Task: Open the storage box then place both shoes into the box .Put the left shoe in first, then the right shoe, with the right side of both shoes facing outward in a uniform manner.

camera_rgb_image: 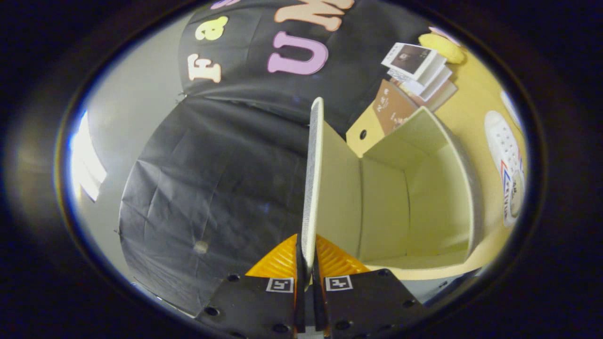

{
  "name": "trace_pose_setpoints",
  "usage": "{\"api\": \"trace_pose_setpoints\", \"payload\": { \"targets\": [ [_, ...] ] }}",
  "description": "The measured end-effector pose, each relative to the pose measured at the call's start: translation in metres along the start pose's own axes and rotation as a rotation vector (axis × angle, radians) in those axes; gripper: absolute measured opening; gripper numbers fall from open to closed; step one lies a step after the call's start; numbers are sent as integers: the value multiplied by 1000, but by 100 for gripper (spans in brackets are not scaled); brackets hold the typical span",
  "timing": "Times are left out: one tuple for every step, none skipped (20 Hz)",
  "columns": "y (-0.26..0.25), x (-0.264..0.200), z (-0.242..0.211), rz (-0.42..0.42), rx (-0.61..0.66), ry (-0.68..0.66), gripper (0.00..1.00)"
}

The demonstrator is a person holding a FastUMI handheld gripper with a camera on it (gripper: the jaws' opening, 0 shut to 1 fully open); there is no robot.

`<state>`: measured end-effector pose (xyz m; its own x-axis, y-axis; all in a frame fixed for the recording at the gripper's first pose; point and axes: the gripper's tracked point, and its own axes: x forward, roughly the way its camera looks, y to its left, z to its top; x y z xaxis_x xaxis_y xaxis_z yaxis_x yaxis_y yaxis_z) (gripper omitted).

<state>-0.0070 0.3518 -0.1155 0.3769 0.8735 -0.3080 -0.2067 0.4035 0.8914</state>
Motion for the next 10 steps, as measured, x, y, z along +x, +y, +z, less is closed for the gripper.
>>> {"api": "trace_pose_setpoints", "payload": {
  "targets": [
    [9, 9, -2, 5, -25, -1, 12],
    [16, 16, -5, 17, -40, 3, 13],
    [21, 24, -7, 24, -50, 10, 14],
    [25, 32, -12, 27, -60, 21, 15],
    [29, 41, -17, 28, -69, 32, 16],
    [33, 49, -23, 26, -77, 40, 16],
    [36, 57, -28, 20, -94, 45, 16],
    [40, 65, -35, 15, -120, 53, 16],
    [43, 73, -42, 10, -146, 60, 17],
    [47, 80, -48, 3, -169, 67, 17]
  ]
}}
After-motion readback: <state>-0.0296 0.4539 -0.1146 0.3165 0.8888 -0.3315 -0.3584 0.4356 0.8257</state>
